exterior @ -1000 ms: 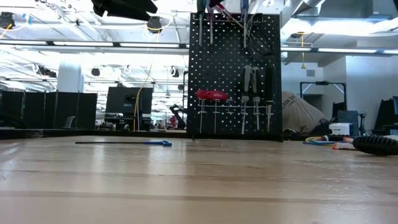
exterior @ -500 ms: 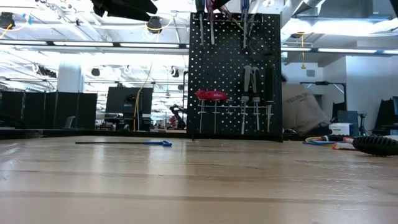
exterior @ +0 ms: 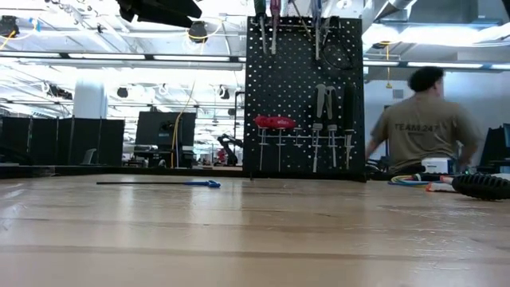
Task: Hang tools onto peg board
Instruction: Adjust the transparent screwdrivers on the pegboard
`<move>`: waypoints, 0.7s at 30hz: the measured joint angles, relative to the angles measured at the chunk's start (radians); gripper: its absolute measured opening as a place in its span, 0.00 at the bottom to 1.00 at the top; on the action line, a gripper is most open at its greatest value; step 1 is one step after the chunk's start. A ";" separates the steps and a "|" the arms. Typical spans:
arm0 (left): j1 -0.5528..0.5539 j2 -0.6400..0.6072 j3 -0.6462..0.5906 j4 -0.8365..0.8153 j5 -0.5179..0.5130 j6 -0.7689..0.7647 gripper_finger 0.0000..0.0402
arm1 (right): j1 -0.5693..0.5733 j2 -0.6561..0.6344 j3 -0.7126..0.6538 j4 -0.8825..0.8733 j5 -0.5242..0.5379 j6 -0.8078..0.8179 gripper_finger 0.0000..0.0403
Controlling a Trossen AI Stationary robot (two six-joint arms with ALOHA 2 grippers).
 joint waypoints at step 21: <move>0.000 0.000 0.000 -0.007 0.000 -0.005 0.58 | -0.002 -0.017 0.113 0.002 0.115 0.142 0.25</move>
